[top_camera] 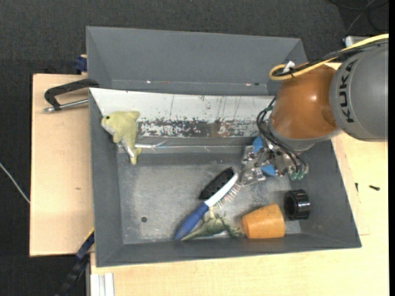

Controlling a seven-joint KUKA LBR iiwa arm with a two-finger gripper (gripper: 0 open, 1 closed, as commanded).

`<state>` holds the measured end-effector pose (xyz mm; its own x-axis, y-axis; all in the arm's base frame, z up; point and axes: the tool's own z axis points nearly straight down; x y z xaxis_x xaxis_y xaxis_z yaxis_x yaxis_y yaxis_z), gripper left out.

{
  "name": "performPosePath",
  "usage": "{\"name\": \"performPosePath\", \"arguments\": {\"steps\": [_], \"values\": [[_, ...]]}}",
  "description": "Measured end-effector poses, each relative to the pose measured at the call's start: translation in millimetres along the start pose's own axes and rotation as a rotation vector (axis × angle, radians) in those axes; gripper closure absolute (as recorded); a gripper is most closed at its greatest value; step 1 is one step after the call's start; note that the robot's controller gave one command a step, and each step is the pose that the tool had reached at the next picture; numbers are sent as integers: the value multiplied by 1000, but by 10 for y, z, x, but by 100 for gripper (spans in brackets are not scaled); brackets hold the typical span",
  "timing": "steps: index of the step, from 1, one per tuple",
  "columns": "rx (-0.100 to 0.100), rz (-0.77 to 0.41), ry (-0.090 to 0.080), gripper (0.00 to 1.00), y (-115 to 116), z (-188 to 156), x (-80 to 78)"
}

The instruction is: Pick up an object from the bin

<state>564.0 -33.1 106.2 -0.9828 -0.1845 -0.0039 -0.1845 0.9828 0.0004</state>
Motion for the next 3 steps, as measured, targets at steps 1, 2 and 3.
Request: {"name": "performPosePath", "arguments": {"steps": [1,2,3], "values": [[0,0,1,0,1,5,3],[2,-104,-9,0,526,331,529],[1,-225,-15,0,1620,324,-73]]}}
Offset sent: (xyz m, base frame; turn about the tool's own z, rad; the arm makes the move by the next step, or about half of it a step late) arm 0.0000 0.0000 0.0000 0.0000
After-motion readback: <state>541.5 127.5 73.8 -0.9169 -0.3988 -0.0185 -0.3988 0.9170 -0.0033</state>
